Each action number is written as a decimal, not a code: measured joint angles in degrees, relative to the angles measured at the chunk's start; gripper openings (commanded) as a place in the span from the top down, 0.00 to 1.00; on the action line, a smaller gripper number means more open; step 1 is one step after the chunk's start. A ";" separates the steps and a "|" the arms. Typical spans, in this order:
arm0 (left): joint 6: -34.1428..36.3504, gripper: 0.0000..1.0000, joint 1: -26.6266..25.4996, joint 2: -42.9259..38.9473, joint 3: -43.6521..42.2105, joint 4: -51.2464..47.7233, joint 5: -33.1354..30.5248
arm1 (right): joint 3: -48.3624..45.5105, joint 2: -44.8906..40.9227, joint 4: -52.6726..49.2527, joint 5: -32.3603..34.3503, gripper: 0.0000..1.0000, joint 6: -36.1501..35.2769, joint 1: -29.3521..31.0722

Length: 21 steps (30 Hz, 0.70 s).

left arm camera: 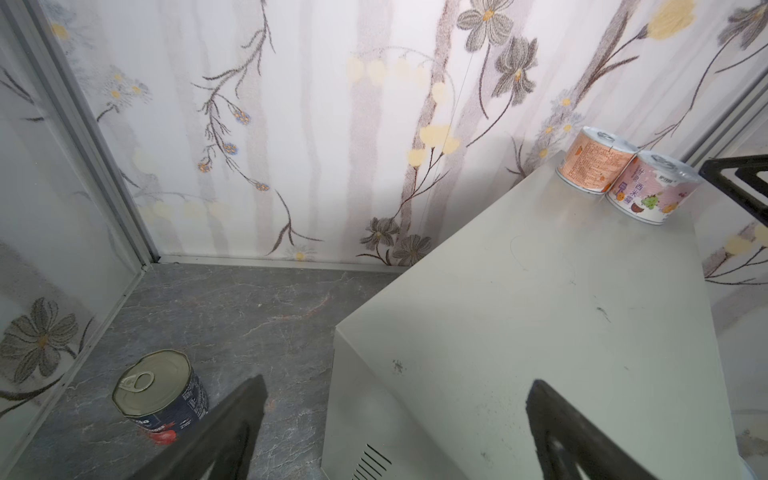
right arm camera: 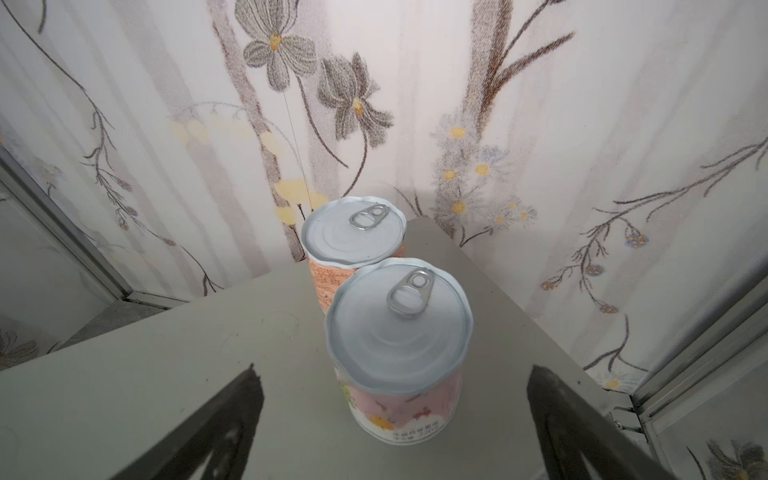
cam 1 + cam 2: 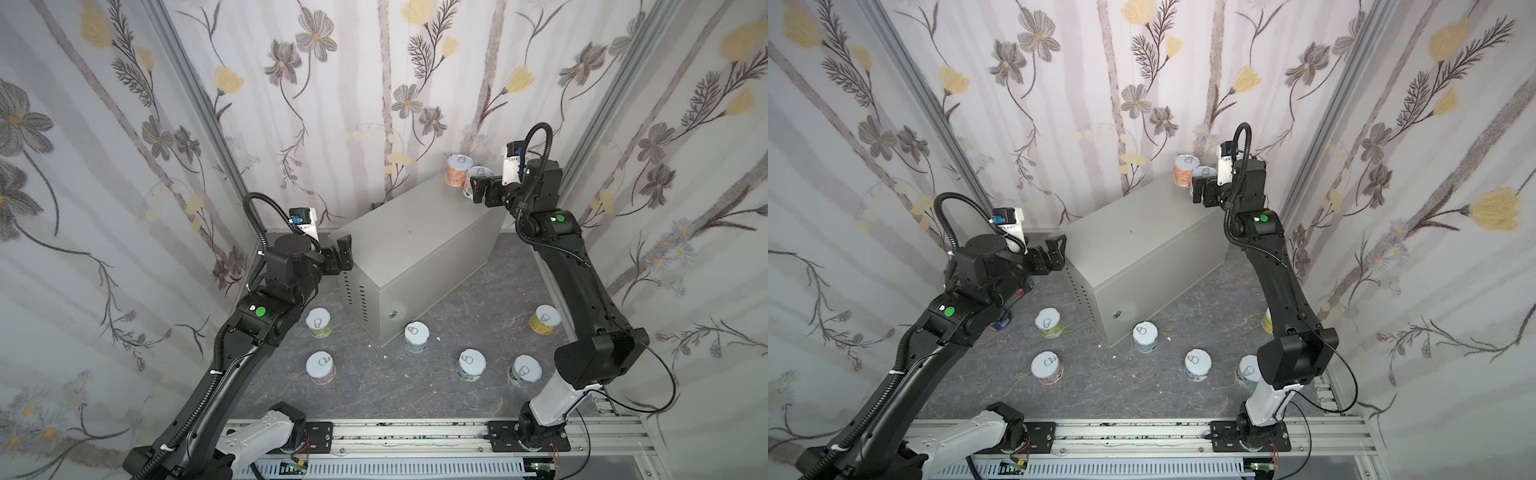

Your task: Place and organize the canned foods onto the counter

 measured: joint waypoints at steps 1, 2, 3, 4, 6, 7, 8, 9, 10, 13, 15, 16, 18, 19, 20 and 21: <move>0.00 0.00 0.00 -0.66 -0.15 -0.28 -0.37 | -0.13 -1.22 -0.46 0.74 0.00 0.20 0.17; 0.00 0.00 0.00 -1.33 -0.72 -0.07 -0.50 | -0.37 -2.32 -0.81 1.09 0.00 0.55 0.35; -0.02 0.00 0.00 -2.23 -1.46 -0.17 -0.81 | -0.85 -3.72 -1.07 1.68 0.00 0.90 0.50; -0.04 0.00 0.00 -2.95 -2.03 -0.68 -0.87 | -1.44 -4.87 -1.33 2.10 0.00 1.42 0.63; -0.24 0.00 0.02 -4.09 -2.86 -1.25 -1.16 | -3.45 -8.00 -1.75 2.36 0.00 1.92 1.09; -0.35 0.00 0.02 -4.74 -3.21 -1.60 -1.31 | -4.76 -9.68 -1.99 2.97 0.00 2.19 1.33; -0.63 0.00 0.02 -5.35 -3.48 -1.88 -1.44 | -5.70 -10.97 -2.29 3.37 0.00 2.54 1.57; -0.92 0.00 0.02 -6.08 -3.76 -2.19 -1.70 | -7.10 -12.90 -2.38 3.61 0.00 2.58 1.77; -1.11 0.00 0.02 -6.82 -4.09 -2.60 -1.77 | -8.74 -15.06 -2.97 3.63 0.00 3.04 1.97; -1.95 0.00 0.07 -8.37 -5.07 -4.04 -2.34 | -12.81 -20.70 -3.61 3.69 0.03 3.69 2.73; -2.67 0.00 0.07 -9.05 -5.77 -5.05 -2.67 | -15.50 -23.67 -3.93 3.80 0.05 4.02 3.28; -2.93 0.00 0.07 -9.49 -6.23 -5.75 -2.97 | -16.98 -25.11 -4.20 3.82 0.06 4.09 3.56; -3.50 0.00 0.11 -10.47 -7.15 -6.84 -3.39 | -19.65 -27.50 -4.85 3.69 0.07 4.66 3.98; -3.98 0.00 0.17 -11.08 -7.74 -7.37 -3.45 | -21.16 -28.87 -5.29 3.69 0.08 4.76 4.17; -4.26 0.00 0.17 -11.65 -8.31 -7.76 -3.65 | -22.56 -30.14 -5.68 3.69 0.08 4.98 4.35; -4.57 0.00 0.17 -12.28 -9.03 -8.07 -3.80 | -24.22 -31.69 -6.19 3.72 0.08 5.42 4.74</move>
